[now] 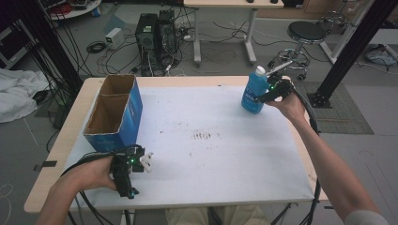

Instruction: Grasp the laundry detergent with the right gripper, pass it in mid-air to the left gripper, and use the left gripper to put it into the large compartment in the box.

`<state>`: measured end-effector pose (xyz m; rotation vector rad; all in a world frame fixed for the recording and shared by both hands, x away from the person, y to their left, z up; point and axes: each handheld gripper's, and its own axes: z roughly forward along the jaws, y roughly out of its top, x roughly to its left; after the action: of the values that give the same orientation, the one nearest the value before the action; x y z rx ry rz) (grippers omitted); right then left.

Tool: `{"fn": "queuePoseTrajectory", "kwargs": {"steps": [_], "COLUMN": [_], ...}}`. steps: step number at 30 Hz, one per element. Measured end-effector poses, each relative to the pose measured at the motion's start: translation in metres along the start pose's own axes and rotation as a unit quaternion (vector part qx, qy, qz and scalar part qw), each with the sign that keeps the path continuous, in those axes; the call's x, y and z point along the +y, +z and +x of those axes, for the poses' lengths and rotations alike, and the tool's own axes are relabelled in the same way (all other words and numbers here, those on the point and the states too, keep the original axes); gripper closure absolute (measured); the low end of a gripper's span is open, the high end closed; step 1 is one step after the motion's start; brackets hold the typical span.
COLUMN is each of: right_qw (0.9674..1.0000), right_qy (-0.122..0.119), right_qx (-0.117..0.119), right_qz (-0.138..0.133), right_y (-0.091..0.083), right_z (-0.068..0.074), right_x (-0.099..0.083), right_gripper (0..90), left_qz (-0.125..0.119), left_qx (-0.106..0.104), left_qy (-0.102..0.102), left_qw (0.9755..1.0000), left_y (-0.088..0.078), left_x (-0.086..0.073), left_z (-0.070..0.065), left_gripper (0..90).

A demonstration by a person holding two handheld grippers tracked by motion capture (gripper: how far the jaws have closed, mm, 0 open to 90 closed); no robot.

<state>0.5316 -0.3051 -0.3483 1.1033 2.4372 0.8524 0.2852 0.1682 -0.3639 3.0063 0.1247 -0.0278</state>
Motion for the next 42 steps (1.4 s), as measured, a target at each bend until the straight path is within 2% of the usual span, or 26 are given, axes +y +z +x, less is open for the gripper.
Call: {"fn": "queuePoseTrajectory", "kwargs": {"steps": [5,11,27,42], "right_qw": [0.9997,0.9995,0.9994,0.9993], "right_qy": [0.012,0.013,0.012,0.011], "right_qx": [0.006,0.008,0.017,0.005], "right_qz": [-0.021,-0.027,-0.029,-0.036], "right_y": [0.004,0.009,0.02,0.025], "right_z": [-0.004,-0.007,-0.006,-0.006], "right_x": [-0.003,-0.004,-0.004,-0.004], "right_gripper": [12.7,12.7,12.7,12.9], "left_qz": [-0.002,0.0,0.001,-0.001], "left_qx": [-0.002,-0.003,-0.003,-0.002], "left_qy": [-0.005,-0.005,-0.007,-0.011], "left_qw": [1.0,1.0,1.0,0.9999], "left_y": [0.001,0.002,0.005,0.007], "left_x": [0.0,-0.001,-0.003,-0.004], "left_z": [0.0,0.001,0.002,0.003], "left_gripper": [15.7,15.7,15.7,15.7]}}
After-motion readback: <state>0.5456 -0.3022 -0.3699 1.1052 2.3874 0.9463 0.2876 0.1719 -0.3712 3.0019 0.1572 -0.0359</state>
